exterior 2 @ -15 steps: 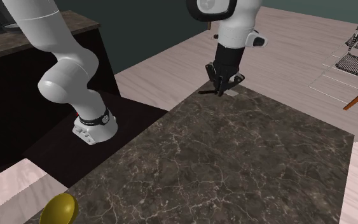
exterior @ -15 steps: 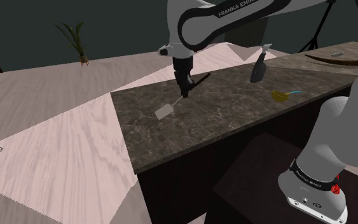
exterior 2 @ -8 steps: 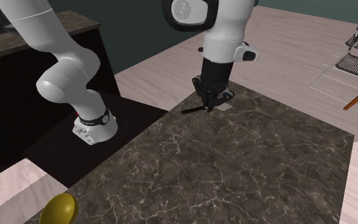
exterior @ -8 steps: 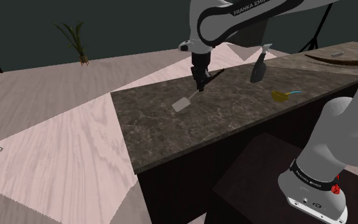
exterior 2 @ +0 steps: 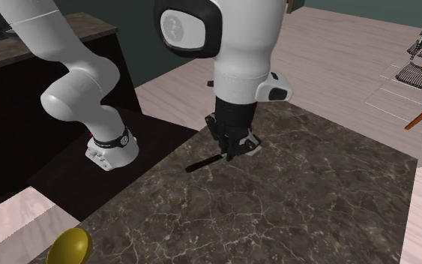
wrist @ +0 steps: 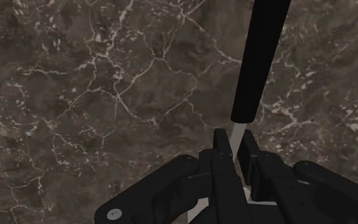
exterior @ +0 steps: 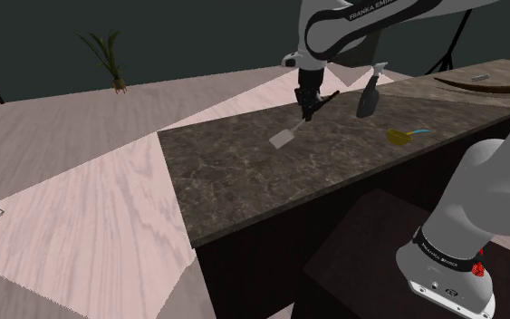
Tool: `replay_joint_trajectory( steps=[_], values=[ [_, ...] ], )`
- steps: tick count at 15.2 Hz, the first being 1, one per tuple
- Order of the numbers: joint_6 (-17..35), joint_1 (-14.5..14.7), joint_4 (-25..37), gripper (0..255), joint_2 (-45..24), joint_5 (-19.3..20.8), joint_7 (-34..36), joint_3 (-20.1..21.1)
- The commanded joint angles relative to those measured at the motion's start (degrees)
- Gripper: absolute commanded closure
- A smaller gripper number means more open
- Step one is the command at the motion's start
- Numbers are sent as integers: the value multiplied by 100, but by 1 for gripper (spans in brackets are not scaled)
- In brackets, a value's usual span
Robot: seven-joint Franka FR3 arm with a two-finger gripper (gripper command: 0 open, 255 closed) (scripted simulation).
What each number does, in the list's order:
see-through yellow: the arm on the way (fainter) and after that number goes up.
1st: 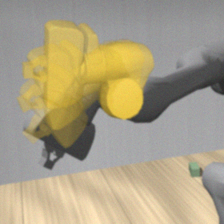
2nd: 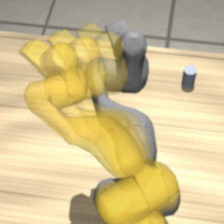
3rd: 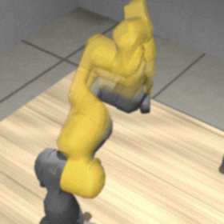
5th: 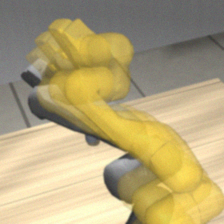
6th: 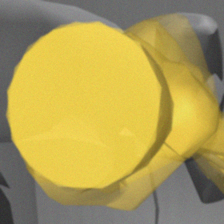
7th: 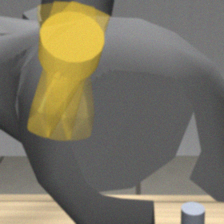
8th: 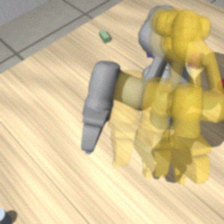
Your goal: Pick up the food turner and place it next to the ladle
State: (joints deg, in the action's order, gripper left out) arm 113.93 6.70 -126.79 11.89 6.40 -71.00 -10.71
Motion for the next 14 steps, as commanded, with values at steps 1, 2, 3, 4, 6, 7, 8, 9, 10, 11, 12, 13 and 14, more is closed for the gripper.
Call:
replay_joint_trajectory(
  steps=[1,2,3,4,6,7,8,9,10,11,12,13,14],
  values=[
    [0,-119,-18,255,41,50,-268,-162],
    [10,-182,-19,255,44,74,-406,-250],
    [19,-245,-13,255,42,96,-545,-338],
    [29,-306,-1,255,33,116,-685,-427],
    [48,-428,43,255,-3,149,-970,-605],
    [57,-488,74,255,-30,161,-1114,-695],
    [66,-546,112,255,-64,169,-1260,-786],
    [75,-605,156,255,-104,174,-1407,-876],
    [84,-663,207,255,-150,175,-1556,-965],
    [92,-721,264,255,-203,171,-1707,-1055],
    [100,-777,327,255,-262,163,-1859,-1145],
    [107,-833,397,255,-327,149,-2014,-1235],
    [113,-890,473,255,-399,130,-2170,-1323]
  ],
)
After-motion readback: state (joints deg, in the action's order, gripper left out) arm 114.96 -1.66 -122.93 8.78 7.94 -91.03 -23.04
